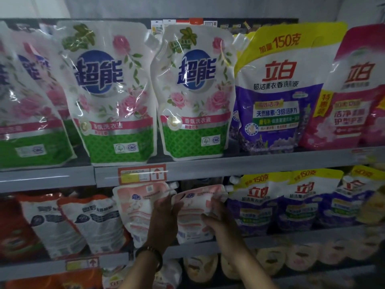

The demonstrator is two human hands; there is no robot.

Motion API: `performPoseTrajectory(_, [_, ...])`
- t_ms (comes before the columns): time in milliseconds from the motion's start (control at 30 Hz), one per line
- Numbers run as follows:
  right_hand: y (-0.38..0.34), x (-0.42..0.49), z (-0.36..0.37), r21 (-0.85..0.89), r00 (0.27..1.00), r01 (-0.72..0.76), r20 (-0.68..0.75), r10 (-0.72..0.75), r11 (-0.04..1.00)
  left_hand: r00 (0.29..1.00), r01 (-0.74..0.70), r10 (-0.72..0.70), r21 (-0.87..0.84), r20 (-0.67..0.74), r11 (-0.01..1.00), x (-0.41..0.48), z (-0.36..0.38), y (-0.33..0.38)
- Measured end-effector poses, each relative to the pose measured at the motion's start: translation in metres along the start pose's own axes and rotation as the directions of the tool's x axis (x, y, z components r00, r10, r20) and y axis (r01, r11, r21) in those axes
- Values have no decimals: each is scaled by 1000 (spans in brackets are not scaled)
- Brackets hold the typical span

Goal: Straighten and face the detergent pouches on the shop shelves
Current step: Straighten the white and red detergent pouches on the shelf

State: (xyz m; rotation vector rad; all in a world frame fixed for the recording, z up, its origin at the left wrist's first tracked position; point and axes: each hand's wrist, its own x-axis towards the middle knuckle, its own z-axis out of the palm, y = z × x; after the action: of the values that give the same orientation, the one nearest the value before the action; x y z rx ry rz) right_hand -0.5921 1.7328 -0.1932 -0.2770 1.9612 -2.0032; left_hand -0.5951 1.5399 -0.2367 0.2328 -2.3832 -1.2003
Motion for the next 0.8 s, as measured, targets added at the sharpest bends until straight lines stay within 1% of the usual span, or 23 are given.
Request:
performPoseTrajectory(100, [3,0,-3,61,1000,16,20,-17,998,998,-55,54,-69,-12,996,-8,-3,19])
performPoseTrajectory(200, [2,-2,-4,77,1000,23,0,-23,997,999,-46,44,-88,-21,995,-11,0,24])
performPoseTrajectory(267, [0,-4,-3,65,999,33,-12,-32,997,998,-41,35,-120,-50,992,-13,1,26])
performPoseTrajectory(367, [-3,-7,-1,35,998,52,-26,-51,998,992,-73,58,-136,-108,988,-16,0,31])
performPoseTrajectory(500, [-7,-10,4,-19,997,68,-38,-69,998,989,-46,19,-185,-144,982,-24,-2,39])
performPoseTrajectory(633, [-10,-17,10,-13,990,129,-49,-130,991,982,-66,38,-152,-184,986,-40,0,46])
performPoseTrajectory(733, [-13,-21,15,-95,983,160,-71,-167,983,972,-104,85,-73,-220,992,-51,5,46])
performPoseTrajectory(800, [-14,-21,18,-164,983,147,-81,-162,975,958,-172,155,-50,-242,984,-58,6,55])
